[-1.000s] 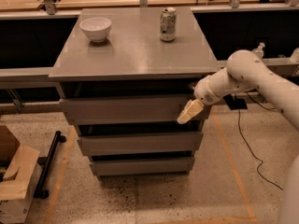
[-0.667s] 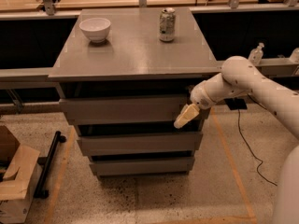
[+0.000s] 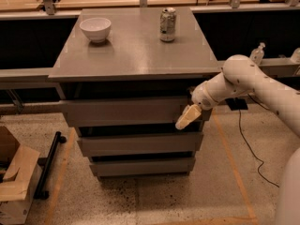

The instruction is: Open top drawer

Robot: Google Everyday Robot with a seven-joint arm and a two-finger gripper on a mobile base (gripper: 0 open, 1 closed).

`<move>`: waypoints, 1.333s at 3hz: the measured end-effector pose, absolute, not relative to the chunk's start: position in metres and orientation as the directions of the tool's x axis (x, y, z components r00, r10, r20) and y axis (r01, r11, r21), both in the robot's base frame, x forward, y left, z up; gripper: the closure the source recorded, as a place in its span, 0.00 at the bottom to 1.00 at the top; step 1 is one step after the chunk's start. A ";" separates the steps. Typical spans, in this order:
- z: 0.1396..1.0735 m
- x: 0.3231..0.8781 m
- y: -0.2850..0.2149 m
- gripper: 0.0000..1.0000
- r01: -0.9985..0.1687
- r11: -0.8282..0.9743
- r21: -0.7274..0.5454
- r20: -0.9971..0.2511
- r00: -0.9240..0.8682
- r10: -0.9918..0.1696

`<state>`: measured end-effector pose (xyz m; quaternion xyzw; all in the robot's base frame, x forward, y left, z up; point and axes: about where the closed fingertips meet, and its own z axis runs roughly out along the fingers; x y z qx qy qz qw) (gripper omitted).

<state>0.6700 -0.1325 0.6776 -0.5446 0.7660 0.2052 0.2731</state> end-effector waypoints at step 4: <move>0.683 0.669 -0.130 0.64 -0.948 0.319 0.022 -0.642 -0.258 -0.722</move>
Offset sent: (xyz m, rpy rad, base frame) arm 0.0000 0.0001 -0.0001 0.0000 0.0001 0.0001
